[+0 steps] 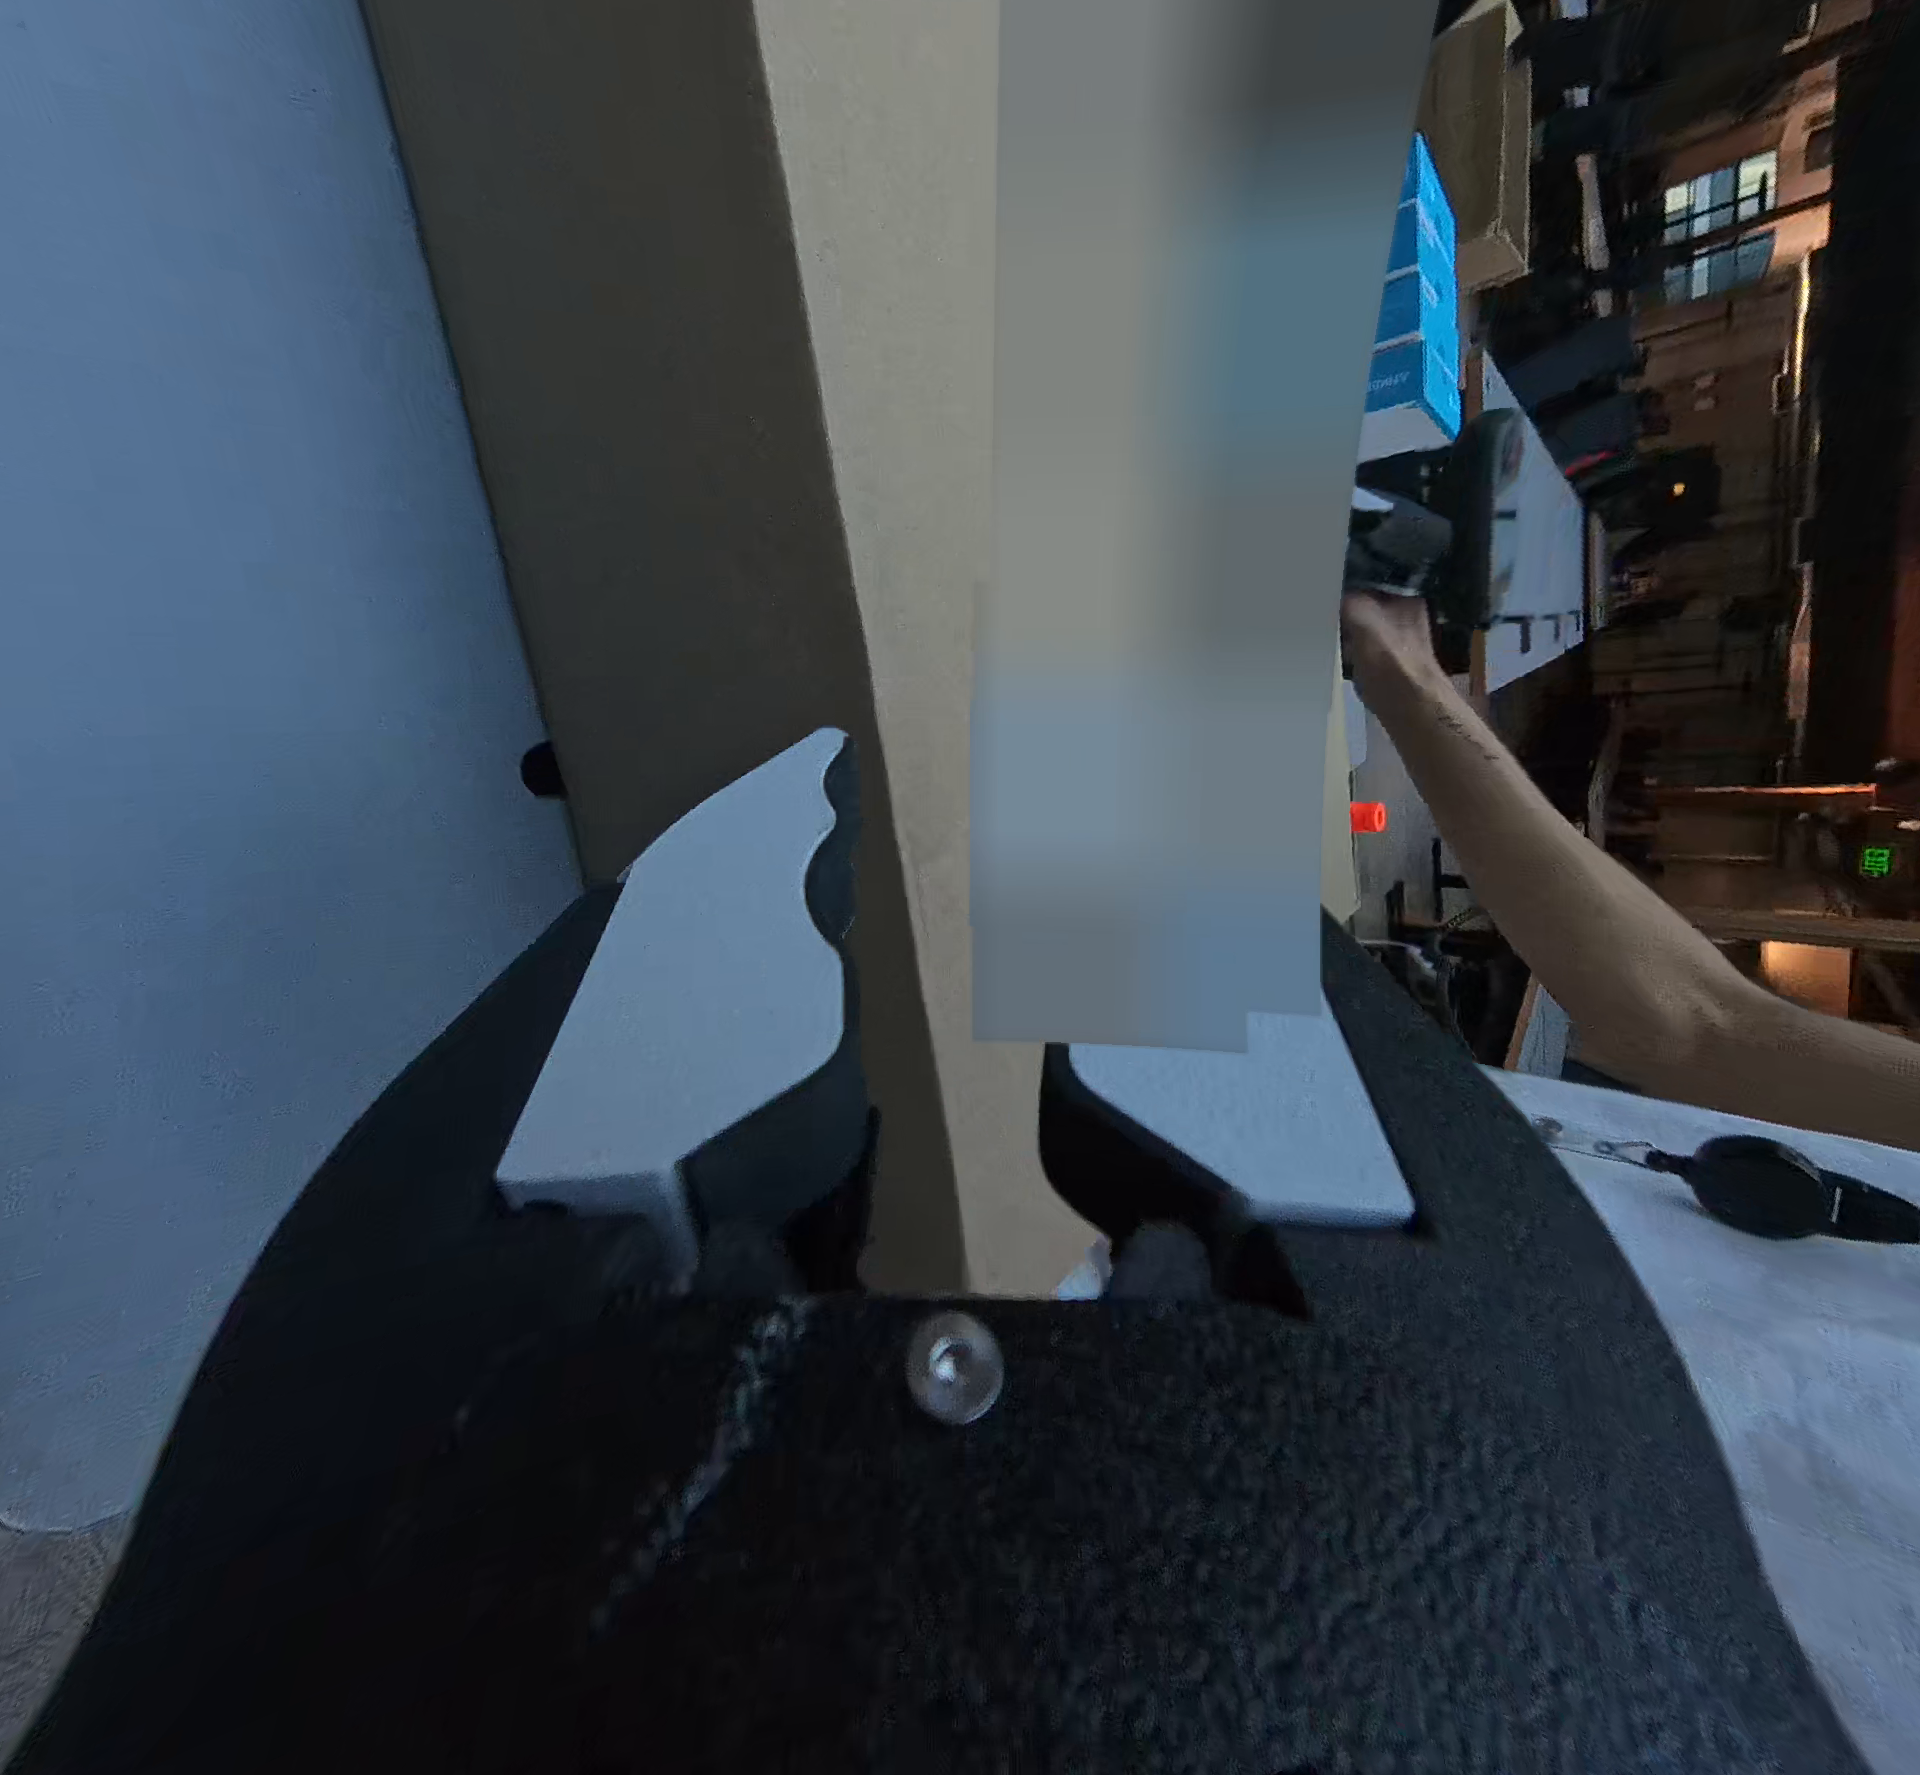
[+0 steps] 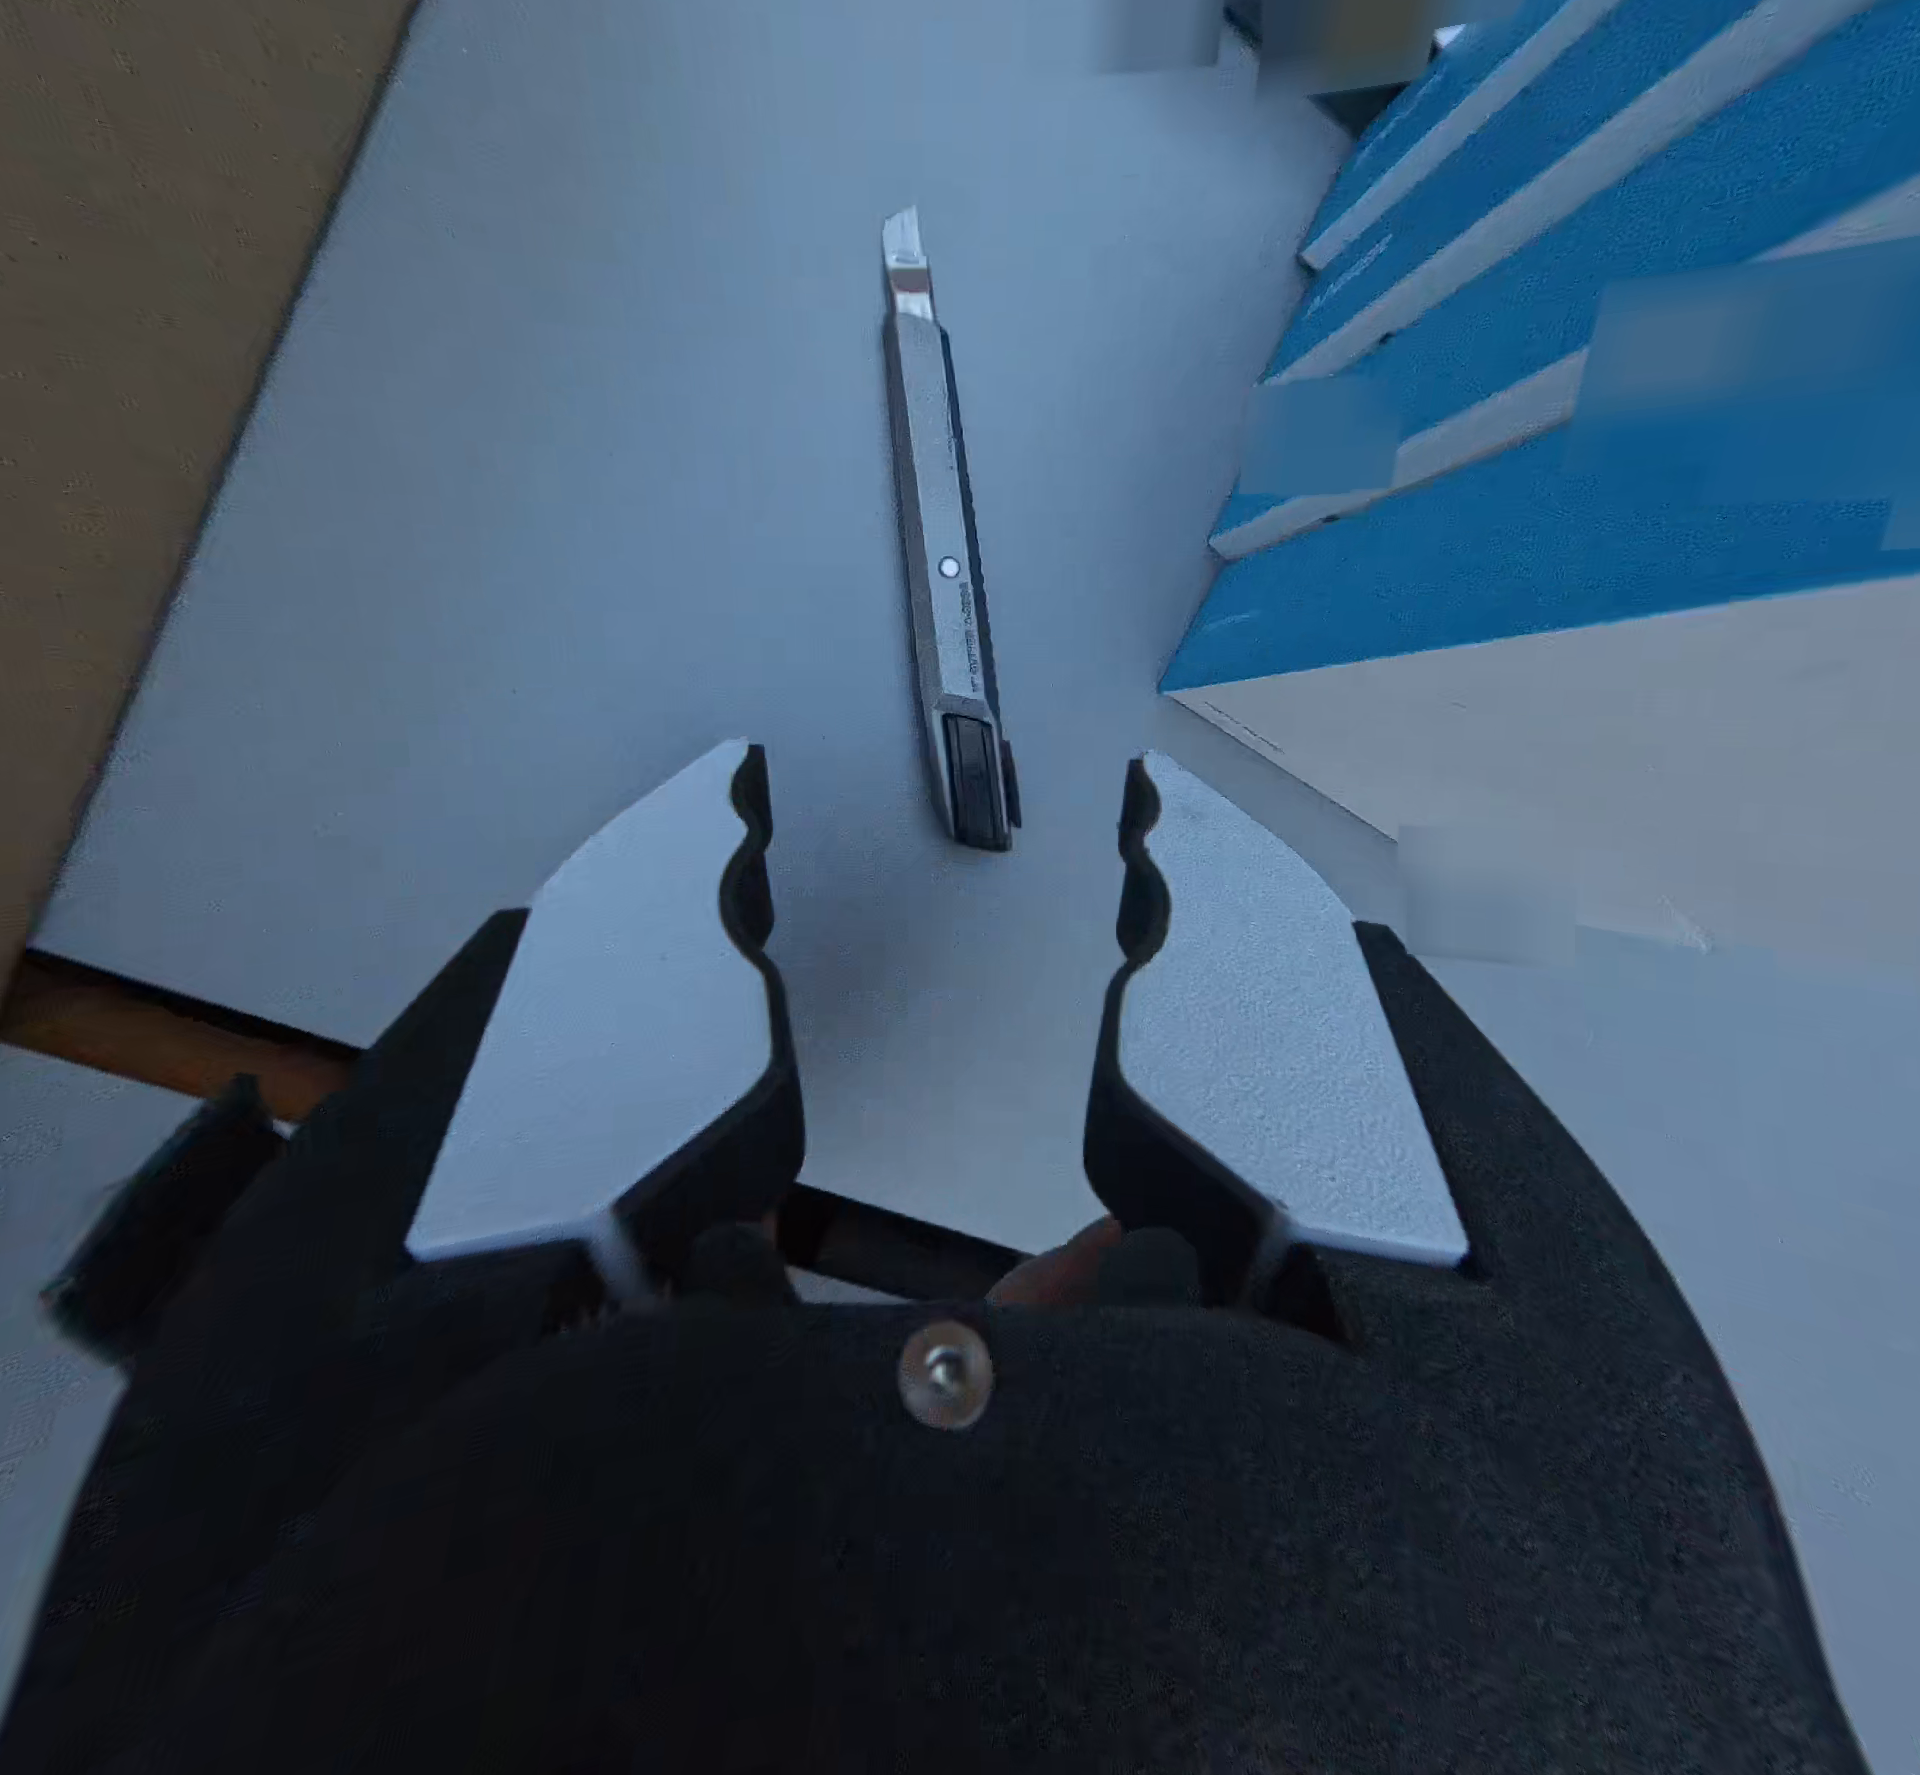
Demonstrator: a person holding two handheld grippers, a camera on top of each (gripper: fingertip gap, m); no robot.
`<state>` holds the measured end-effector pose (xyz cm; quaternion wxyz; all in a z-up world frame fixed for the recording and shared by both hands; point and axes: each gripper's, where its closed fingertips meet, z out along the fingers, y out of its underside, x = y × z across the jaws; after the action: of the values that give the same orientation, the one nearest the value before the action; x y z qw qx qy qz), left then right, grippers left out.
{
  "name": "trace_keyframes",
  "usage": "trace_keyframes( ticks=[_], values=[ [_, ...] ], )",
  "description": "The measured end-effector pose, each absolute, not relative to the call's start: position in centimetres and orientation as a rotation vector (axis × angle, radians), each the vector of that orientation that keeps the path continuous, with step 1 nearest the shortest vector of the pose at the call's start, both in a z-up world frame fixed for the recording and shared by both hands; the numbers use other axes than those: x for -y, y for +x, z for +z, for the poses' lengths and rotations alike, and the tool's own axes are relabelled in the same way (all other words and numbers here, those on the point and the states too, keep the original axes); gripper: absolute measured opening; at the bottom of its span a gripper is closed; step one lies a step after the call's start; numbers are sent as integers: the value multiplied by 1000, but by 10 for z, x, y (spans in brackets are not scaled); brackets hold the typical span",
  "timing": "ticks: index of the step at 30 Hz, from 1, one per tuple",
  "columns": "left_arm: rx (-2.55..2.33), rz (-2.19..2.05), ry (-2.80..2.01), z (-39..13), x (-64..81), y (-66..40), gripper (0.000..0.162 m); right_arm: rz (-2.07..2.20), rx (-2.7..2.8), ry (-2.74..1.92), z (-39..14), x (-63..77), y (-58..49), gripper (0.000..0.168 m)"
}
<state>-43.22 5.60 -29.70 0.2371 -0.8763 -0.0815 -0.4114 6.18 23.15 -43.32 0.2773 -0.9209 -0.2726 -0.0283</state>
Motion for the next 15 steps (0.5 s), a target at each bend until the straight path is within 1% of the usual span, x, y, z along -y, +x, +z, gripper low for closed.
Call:
trace_keyframes(
  ticks=[2,4,5,6,7,11,13,14,15],
  values=[
    [231,-1103,-2380,-289,-45,-431,34,-167,833,-2490,-464,-239,60,64],
    [199,-1072,-2379,-282,-33,-425,33,-139,805,-2572,-490,-243,57,62],
    [171,-1062,-2395,-279,-27,-420,33,-105,762,-2585,-494,-247,55,39],
    [148,-1057,-2405,-276,-21,-415,34,-98,740,-2598,-495,-250,55,23],
    [128,-1052,-2408,-272,-17,-411,33,-111,759,-2613,-497,-251,56,17],
    [8,-1070,-2390,-257,-11,-386,33,-130,892,-2618,-495,-246,56,15],
    [-90,-1062,-2351,-248,-18,-370,34,-48,831,-2628,-490,-240,54,13],
    [-165,-1031,-2328,-243,-24,-362,35,24,756,-2625,-483,-237,51,5],
    [-265,-979,-2305,-239,-32,-354,36,88,683,-2602,-470,-235,49,5]
  ],
)
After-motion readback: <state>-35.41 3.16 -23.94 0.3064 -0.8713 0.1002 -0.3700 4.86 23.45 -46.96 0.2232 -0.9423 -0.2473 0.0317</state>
